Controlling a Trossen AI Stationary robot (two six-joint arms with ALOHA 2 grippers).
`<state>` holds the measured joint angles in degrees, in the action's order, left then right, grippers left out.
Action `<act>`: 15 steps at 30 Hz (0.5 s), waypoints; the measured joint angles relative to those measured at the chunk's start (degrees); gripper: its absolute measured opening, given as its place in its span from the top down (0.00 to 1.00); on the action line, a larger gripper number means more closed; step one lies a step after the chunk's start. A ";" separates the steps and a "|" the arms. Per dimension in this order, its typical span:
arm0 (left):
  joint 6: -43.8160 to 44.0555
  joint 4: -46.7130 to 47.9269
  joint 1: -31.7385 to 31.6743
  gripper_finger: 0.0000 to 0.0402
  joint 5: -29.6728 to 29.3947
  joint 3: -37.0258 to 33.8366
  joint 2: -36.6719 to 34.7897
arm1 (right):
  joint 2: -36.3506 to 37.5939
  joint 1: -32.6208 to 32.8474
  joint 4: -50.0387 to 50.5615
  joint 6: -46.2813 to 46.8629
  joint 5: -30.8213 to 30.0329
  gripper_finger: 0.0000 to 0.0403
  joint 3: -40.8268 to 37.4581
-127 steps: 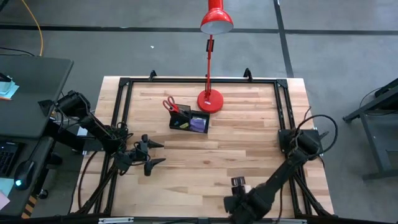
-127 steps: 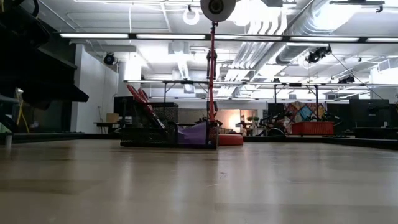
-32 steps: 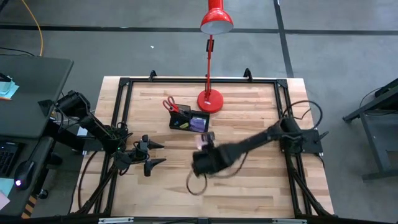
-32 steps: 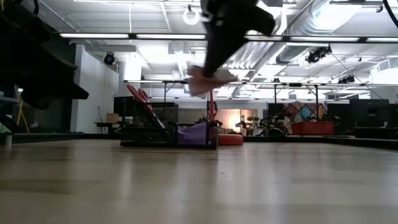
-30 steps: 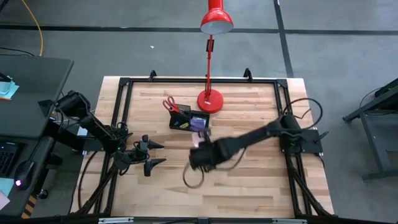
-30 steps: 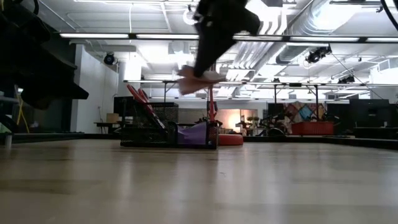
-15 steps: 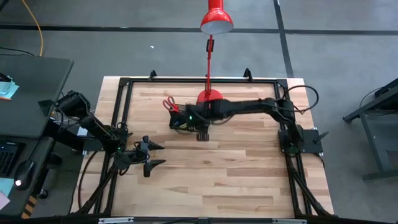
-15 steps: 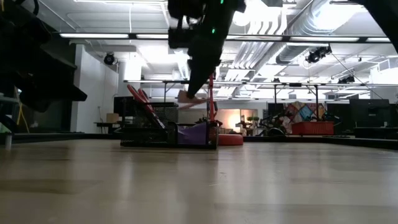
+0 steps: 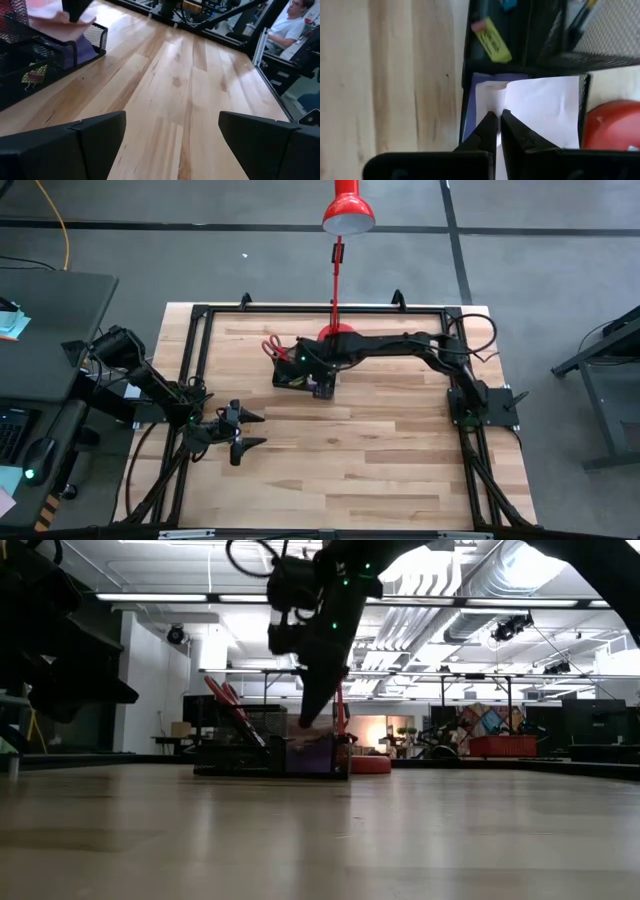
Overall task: Pick and place office supplies into organizer
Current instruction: Put the light pink sticky note into the desk organizer
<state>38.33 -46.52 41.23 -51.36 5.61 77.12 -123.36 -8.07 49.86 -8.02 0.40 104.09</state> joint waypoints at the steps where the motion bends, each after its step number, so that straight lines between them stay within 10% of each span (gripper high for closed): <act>1: 0.15 0.02 0.00 0.22 -0.02 0.02 0.00 | -0.53 -0.03 0.24 -0.06 -0.44 1.00 0.00; 15: 0.80 0.86 0.02 0.22 -0.02 0.02 0.00 | -2.37 -2.08 0.00 0.71 5.40 1.00 0.00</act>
<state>39.12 -45.66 41.25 -51.37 5.63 77.12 -125.74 -10.15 49.86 -7.31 5.80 104.09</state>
